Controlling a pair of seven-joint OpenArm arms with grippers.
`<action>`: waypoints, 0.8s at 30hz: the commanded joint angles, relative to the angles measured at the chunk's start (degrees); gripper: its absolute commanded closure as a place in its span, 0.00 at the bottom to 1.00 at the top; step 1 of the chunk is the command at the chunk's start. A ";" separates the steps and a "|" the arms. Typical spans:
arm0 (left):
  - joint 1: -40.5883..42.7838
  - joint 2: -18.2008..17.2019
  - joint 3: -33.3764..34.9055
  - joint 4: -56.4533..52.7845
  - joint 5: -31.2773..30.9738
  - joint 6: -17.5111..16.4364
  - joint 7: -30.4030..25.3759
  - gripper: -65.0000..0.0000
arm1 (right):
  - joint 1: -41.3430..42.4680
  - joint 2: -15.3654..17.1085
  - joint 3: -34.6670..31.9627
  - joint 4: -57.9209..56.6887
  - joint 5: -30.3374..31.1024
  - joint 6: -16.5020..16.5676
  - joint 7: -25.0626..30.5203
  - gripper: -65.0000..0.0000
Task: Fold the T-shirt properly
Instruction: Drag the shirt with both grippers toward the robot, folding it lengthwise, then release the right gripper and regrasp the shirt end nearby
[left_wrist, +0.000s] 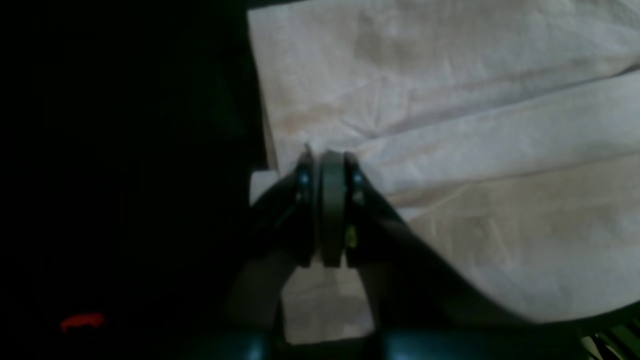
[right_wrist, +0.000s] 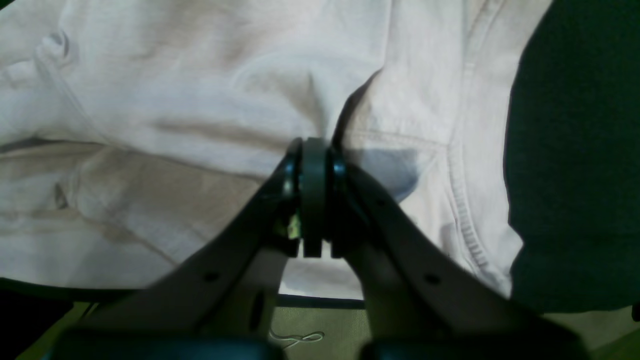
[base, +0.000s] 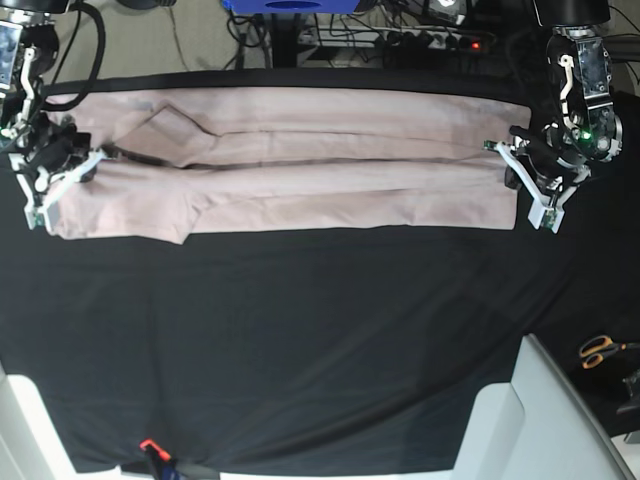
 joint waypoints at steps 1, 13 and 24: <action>-0.43 -0.96 -0.28 0.74 -0.23 0.29 -0.56 1.00 | 0.50 0.84 0.43 0.89 0.26 0.01 0.74 0.99; 0.45 -1.05 -0.19 0.66 -0.14 0.29 -0.47 1.00 | 0.06 -1.54 7.02 0.98 0.26 -0.07 -0.40 0.70; 1.51 -0.96 -2.83 5.14 -0.23 0.29 -0.30 0.43 | 0.50 -1.63 12.82 7.75 0.43 -7.20 1.44 0.46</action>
